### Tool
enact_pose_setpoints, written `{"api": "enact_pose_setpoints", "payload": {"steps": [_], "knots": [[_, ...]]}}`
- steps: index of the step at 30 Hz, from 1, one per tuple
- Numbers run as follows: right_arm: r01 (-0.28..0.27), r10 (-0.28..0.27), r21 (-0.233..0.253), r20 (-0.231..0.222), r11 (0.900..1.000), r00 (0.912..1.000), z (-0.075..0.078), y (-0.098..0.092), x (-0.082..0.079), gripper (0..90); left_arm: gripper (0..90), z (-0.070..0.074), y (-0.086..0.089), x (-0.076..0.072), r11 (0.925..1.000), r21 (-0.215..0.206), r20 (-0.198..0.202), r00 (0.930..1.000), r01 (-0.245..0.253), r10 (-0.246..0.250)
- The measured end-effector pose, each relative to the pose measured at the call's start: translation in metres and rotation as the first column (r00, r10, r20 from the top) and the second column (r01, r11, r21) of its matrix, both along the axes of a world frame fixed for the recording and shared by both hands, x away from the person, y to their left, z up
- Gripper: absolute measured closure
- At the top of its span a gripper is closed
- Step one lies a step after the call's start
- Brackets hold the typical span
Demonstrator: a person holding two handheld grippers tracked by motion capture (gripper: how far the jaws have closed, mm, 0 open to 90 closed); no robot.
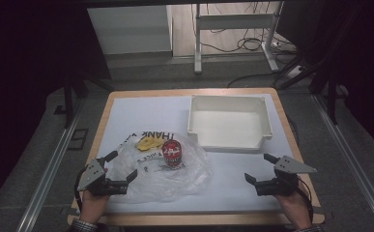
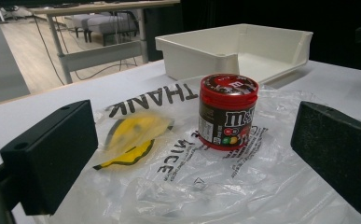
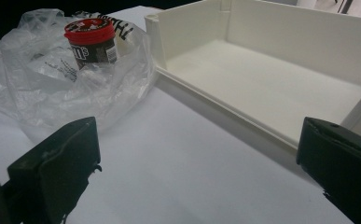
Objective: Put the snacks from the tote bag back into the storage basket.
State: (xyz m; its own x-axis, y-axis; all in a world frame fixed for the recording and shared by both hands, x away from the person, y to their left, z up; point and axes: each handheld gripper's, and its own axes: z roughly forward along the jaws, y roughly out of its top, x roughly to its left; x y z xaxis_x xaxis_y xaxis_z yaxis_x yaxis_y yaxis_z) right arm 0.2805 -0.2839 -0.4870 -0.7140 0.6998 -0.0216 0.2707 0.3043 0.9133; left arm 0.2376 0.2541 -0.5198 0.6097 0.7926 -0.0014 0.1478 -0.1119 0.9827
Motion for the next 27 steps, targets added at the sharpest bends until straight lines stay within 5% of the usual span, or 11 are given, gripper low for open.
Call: {"api": "enact_pose_setpoints", "payload": {"steps": [8,27], "knots": [[-0.011,0.011,-0.023,0.005,1.0,0.9999,0.0,0.004,0.004,0.0,0.4,0.0,0.0,0.0,1.0,0.002,-0.001,1.0,0.001,-0.001],[-0.07,0.072,0.053,-0.021,0.996,0.9972,0.001,0.016,0.01,0.0,0.4,0.0,-0.001,0.0,1.0,0.005,0.001,1.0,0.003,-0.003]]}}
